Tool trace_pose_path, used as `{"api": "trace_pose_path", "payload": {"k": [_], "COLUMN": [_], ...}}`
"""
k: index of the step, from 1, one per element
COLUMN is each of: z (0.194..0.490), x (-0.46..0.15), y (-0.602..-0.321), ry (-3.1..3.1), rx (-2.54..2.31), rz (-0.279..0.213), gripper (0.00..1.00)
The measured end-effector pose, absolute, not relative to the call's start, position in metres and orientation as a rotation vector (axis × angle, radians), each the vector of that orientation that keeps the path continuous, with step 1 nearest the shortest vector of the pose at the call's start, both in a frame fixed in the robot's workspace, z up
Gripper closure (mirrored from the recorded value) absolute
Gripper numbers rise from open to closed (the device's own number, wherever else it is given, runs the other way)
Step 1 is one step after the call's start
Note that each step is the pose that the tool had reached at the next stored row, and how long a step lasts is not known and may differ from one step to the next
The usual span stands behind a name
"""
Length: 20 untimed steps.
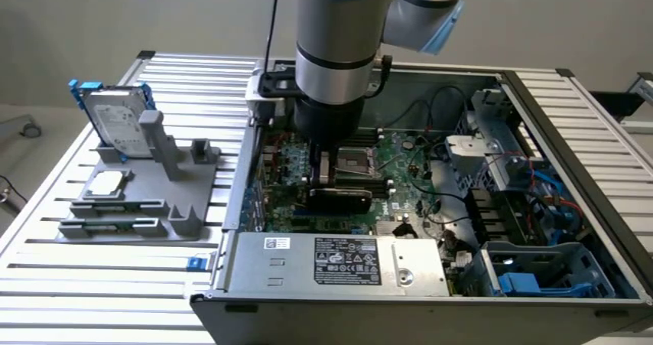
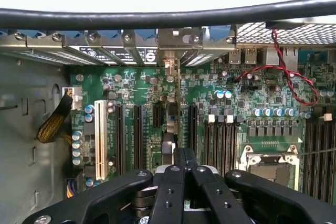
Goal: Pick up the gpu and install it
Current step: 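Press down on the gpu until it lock into place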
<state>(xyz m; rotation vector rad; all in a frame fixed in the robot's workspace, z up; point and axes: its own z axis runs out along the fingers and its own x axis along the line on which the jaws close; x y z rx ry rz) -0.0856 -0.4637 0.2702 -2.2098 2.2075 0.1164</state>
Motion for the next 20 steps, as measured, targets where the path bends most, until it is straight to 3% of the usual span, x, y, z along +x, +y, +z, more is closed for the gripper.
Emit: {"api": "trace_pose_path", "payload": {"k": [16, 20], "z": [0.266, 0.278], "x": [-0.086, -0.086], "y": [-0.464, -0.464], "ry": [2.209, 2.209], "rx": [-2.211, -2.211], "rz": [0.114, 0.114], "gripper": [0.89, 0.89]}}
